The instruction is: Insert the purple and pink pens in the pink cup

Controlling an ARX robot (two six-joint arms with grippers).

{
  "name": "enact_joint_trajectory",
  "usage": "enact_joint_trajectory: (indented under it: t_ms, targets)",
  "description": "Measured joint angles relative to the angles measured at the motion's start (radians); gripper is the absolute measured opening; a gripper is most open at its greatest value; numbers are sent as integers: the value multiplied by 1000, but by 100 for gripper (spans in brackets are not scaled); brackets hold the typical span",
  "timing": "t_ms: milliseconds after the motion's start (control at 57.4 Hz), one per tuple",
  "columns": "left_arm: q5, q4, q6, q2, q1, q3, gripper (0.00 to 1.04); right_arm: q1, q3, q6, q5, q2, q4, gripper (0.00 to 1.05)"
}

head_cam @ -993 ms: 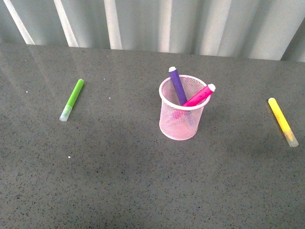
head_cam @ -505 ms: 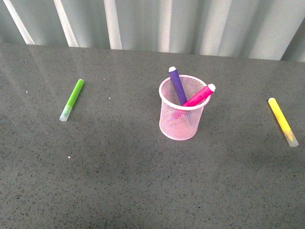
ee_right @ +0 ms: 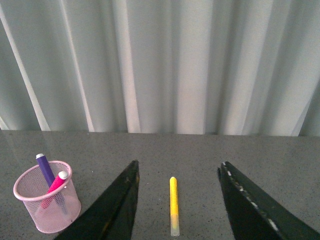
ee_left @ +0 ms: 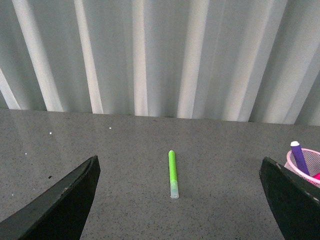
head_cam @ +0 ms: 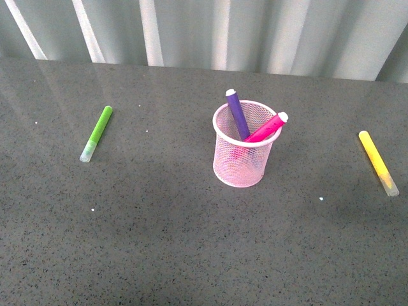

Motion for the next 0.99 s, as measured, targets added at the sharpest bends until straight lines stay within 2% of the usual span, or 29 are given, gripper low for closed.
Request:
enact_joint_trajectory:
  t_ms: [104, 244, 993]
  targets:
    - [0, 0, 0, 0, 0, 0, 98, 0, 0, 0, 0, 0, 0, 75]
    - [0, 0, 0, 0, 0, 0, 98, 0, 0, 1, 0, 0, 0, 99]
    - [0, 0, 0, 0, 0, 0, 98, 0, 0, 0, 0, 0, 0, 98]
